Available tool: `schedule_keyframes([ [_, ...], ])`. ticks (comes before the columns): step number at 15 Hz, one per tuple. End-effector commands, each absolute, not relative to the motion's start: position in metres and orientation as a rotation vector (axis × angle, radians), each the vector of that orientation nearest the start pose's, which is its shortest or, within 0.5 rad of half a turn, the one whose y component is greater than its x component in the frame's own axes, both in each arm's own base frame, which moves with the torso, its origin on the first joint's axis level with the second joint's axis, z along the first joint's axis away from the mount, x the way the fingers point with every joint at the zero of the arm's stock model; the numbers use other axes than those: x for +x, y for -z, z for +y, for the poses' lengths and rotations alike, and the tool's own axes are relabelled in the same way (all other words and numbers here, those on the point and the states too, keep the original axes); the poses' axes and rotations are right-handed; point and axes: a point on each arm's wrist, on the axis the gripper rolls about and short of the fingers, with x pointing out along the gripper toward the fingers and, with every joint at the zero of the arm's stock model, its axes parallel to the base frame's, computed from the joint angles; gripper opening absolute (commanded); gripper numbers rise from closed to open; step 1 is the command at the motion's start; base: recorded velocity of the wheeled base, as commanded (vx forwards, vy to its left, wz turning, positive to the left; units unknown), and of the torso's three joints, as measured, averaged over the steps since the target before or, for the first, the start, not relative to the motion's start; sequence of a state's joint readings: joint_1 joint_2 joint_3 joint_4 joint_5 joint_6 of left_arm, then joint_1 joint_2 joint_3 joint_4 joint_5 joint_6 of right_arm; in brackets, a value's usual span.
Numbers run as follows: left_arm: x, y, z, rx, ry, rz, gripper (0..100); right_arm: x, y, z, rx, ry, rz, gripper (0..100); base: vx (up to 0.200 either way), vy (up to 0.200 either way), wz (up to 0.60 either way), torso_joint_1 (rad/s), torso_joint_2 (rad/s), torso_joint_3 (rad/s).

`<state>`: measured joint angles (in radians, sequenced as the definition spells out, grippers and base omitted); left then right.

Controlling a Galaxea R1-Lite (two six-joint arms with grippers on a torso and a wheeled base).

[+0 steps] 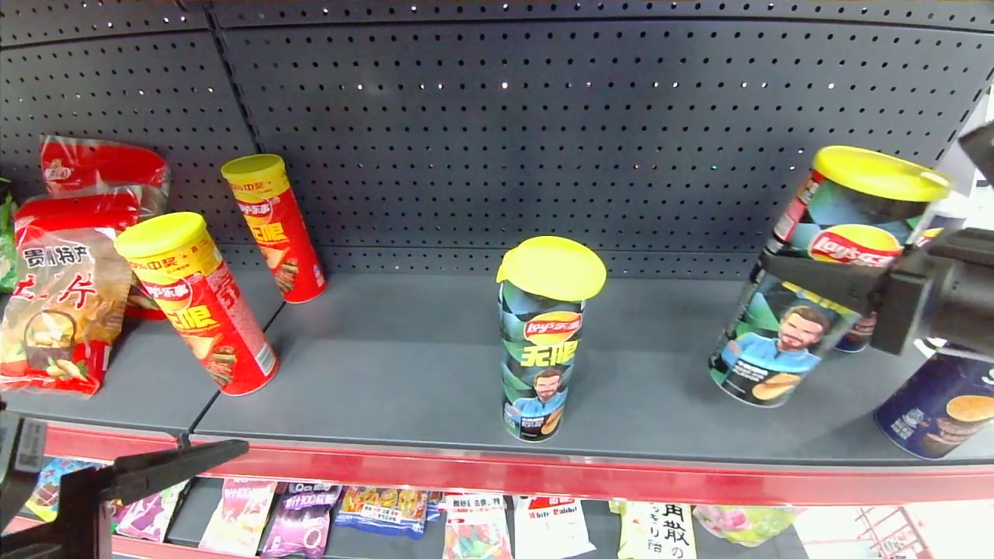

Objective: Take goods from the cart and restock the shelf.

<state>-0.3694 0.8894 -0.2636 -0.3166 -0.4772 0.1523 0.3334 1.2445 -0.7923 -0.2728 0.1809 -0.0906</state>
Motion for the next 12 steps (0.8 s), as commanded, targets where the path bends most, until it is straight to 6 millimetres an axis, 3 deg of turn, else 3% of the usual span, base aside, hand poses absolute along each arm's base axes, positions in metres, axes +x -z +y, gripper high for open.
schedule_keyframes([
  [1, 0.063, -0.167, -0.035, 0.133, 0.834, 0.183, 100, 0.241, -0.239, 0.09, -0.106, -0.538, 0.194, 0, 0.0, 0.0, 0.0, 0.0, 0.0, 0.0],
  [7, 0.037, -0.161, -0.024, 0.136, 0.777, 0.19, 100, 0.296, -0.242, 0.127, -0.104, -0.642, 0.168, 0, 0.0, 0.0, 0.0, 0.0, 0.0, 0.0],
  [12, 0.024, -0.155, -0.018, 0.14, 0.741, 0.206, 100, 0.324, -0.233, 0.15, -0.109, -0.695, 0.175, 0, 0.0, 0.0, 0.0, 0.0, 0.0, 0.0],
])
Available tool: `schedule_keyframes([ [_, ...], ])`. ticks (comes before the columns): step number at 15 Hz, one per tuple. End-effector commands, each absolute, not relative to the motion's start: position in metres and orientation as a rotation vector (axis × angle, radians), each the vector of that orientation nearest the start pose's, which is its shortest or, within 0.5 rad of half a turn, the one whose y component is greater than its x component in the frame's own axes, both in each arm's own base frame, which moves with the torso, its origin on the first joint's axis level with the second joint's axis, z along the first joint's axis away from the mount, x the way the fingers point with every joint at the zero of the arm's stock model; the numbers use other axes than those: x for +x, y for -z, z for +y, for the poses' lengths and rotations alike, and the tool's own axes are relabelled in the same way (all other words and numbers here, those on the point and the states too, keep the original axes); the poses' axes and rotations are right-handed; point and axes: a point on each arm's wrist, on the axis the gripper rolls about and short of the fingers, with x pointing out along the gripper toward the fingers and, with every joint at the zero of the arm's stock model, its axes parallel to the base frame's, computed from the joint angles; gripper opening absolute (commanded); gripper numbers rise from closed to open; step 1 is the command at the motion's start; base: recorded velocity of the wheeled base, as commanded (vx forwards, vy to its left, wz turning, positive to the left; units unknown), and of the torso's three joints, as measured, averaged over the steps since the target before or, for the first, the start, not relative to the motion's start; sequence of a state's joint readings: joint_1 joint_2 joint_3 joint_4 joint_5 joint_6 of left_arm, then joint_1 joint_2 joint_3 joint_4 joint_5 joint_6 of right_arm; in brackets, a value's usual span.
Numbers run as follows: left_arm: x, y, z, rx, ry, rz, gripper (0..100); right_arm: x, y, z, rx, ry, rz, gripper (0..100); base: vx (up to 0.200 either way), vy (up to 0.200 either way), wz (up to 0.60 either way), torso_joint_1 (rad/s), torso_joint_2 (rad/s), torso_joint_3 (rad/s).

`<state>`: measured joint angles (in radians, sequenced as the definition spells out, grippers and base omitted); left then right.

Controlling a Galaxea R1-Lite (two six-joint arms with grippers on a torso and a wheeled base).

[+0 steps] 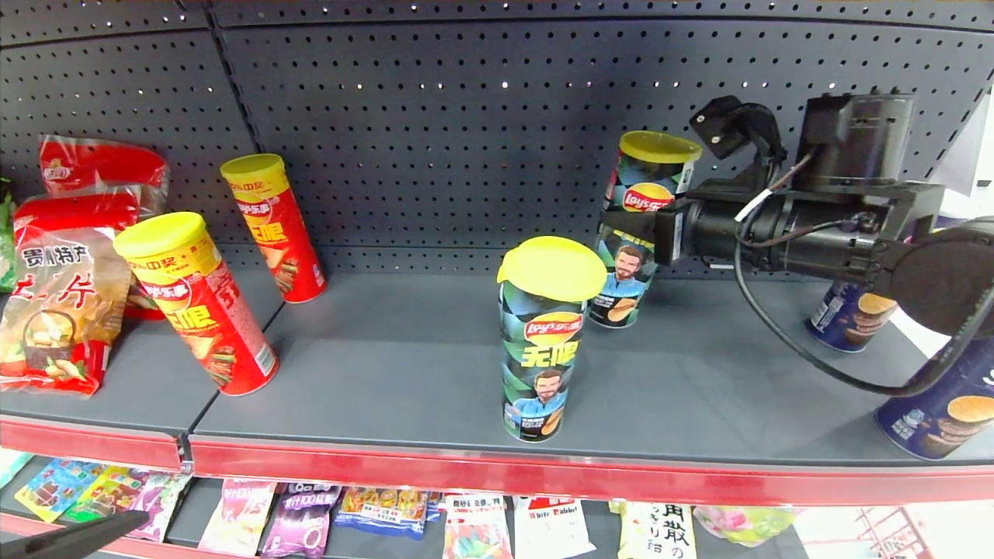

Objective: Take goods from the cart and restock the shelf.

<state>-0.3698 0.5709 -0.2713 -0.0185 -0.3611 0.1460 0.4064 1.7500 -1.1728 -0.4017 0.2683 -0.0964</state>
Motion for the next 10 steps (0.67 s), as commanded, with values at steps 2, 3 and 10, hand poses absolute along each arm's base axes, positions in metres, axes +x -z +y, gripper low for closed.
schedule_keyframes([
  [2, 0.024, -0.155, -0.018, 0.141, 0.735, 0.209, 100, 0.337, -0.228, 0.155, -0.12, -0.702, 0.174, 0, 0.0, 0.0, 0.0, 0.0, 0.0, 0.0],
  [3, 0.024, -0.155, -0.018, 0.141, 0.733, 0.208, 100, 0.343, -0.228, 0.158, -0.121, -0.702, 0.167, 0, 0.0, 0.0, 0.0, 0.0, 0.0, 0.0],
  [10, 0.024, -0.154, -0.017, 0.143, 0.72, 0.211, 100, 0.357, -0.218, 0.179, -0.136, -0.765, 0.165, 0, 0.0, 0.0, 0.0, 0.0, 0.0, 0.0],
])
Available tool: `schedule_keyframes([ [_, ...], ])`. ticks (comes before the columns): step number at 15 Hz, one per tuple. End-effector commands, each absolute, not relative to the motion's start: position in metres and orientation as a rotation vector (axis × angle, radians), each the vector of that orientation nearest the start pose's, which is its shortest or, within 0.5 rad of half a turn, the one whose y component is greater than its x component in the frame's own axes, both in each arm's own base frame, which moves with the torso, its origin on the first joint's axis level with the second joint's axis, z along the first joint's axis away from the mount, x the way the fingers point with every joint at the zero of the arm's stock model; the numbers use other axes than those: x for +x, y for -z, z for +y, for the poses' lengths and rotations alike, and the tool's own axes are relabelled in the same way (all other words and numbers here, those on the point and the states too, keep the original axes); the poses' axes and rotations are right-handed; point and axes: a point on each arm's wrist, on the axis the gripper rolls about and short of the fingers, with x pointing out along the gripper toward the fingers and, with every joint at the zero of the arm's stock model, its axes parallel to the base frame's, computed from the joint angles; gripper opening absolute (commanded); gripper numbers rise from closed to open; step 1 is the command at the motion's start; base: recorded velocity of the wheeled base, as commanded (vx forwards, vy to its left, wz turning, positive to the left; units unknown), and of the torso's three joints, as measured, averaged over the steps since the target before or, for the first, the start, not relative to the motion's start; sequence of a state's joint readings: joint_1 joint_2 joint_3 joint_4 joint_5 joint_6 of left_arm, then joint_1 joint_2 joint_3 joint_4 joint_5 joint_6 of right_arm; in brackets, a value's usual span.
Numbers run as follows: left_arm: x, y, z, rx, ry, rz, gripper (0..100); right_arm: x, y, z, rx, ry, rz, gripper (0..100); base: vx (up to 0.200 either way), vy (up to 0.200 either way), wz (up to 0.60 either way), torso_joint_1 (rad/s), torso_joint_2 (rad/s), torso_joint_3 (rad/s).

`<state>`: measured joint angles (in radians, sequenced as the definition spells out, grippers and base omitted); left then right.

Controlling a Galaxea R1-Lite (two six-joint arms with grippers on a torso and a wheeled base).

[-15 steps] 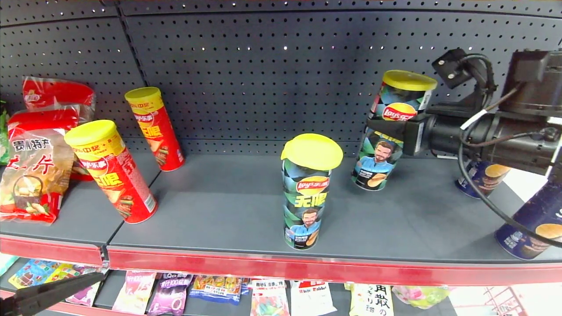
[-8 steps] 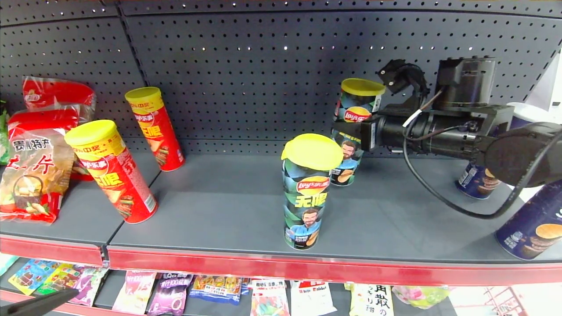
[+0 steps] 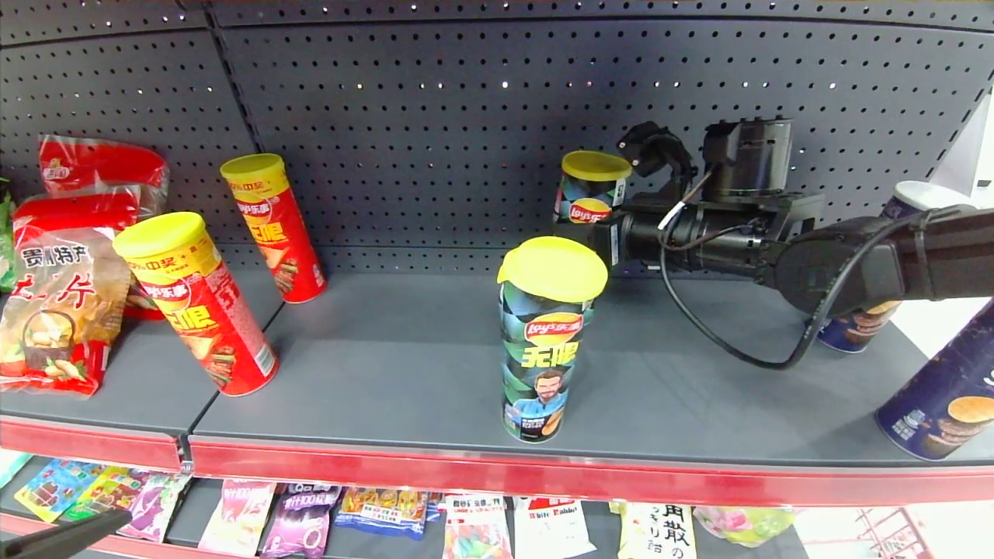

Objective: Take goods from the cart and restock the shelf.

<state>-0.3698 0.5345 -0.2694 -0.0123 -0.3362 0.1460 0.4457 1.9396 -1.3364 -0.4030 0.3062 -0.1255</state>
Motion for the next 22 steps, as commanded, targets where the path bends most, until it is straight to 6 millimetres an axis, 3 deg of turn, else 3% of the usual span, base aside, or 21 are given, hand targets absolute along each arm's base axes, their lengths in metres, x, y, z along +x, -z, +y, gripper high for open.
schedule_keyframes([
  [1, 0.024, -0.154, -0.017, 0.143, 0.721, 0.213, 100, 0.36, -0.218, 0.181, -0.135, -0.764, 0.159, 0, 0.0, 0.0, 0.0, 0.0, 0.0, 0.0],
  [21, 0.021, -0.15, -0.016, 0.129, 0.718, 0.233, 100, 0.361, -0.208, 0.198, -0.137, -0.798, 0.18, 0, 0.0, 0.0, 0.0, 0.0, 0.0, 0.0],
  [22, 0.021, -0.15, -0.016, 0.129, 0.718, 0.233, 100, 0.361, -0.207, 0.198, -0.137, -0.798, 0.184, 100, 0.0, 0.0, 0.0, 0.0, 0.0, 0.0],
])
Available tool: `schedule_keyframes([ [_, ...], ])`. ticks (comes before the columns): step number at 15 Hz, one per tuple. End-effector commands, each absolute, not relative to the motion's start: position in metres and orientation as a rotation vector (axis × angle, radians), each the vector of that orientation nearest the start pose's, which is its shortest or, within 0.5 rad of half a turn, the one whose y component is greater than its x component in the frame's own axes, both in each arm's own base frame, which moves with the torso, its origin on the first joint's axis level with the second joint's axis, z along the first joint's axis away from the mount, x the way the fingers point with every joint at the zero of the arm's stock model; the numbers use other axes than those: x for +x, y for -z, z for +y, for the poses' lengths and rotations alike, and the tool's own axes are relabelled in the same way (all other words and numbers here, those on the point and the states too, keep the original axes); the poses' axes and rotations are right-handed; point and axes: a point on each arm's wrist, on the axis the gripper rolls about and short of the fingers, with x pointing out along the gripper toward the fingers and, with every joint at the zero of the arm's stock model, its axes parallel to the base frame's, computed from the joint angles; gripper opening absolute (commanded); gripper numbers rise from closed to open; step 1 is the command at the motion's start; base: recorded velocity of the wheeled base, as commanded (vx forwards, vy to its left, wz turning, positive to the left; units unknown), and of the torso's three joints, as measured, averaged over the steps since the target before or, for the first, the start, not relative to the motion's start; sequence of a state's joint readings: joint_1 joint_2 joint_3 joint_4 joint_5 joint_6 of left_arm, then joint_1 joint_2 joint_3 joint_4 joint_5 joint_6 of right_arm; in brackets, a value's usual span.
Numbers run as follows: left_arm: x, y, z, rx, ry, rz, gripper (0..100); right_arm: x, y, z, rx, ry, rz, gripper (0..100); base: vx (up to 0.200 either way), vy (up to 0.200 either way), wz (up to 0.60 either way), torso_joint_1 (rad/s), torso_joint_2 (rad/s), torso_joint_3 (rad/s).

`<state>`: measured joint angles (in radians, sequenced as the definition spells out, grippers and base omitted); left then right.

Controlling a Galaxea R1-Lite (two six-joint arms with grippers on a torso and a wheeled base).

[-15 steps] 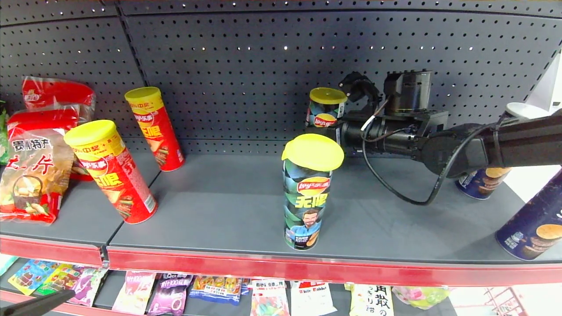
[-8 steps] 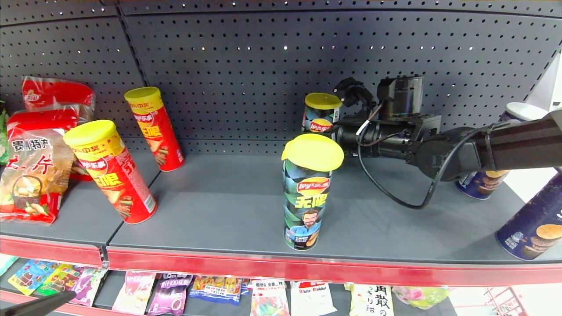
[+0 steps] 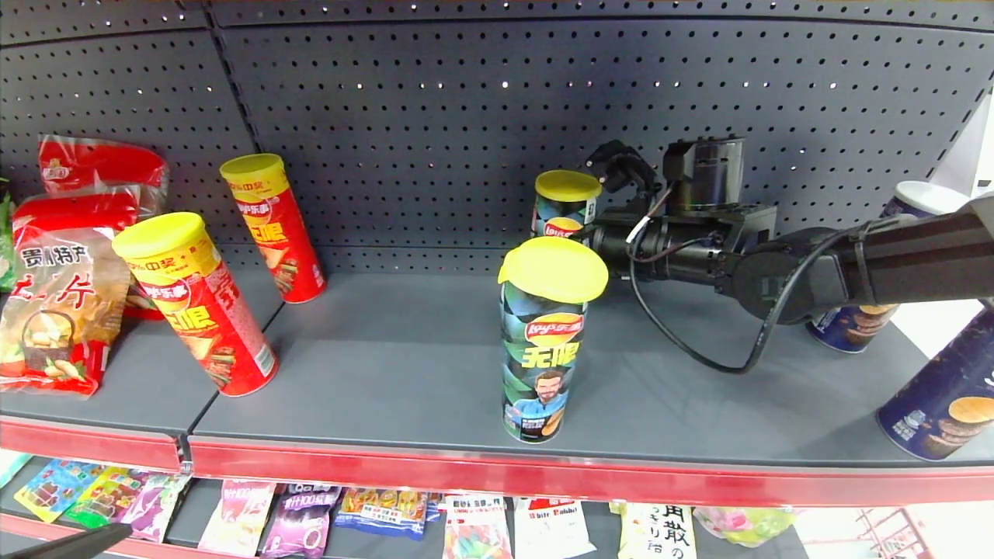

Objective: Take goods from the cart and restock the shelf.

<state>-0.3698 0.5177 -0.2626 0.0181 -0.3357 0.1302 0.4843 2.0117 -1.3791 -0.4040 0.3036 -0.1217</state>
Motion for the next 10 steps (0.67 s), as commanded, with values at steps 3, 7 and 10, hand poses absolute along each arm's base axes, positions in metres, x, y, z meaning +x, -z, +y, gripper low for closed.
schedule_keyframes([
  [3, 0.02, -0.15, -0.016, 0.129, 0.72, 0.231, 100, 0.36, -0.208, 0.199, -0.134, -0.801, 0.181, 100, 0.0, 0.0, 0.0, 0.0, 0.0, 0.0],
  [7, 0.021, -0.15, -0.016, 0.129, 0.72, 0.236, 100, 0.359, -0.209, 0.196, -0.133, -0.793, 0.182, 100, 0.0, 0.0, 0.0, 0.0, 0.0, 0.0],
  [10, 0.022, -0.15, -0.016, 0.129, 0.72, 0.242, 100, 0.35, -0.211, 0.188, -0.134, -0.766, 0.192, 100, 0.0, 0.0, 0.0, 0.0, 0.0, 0.0],
])
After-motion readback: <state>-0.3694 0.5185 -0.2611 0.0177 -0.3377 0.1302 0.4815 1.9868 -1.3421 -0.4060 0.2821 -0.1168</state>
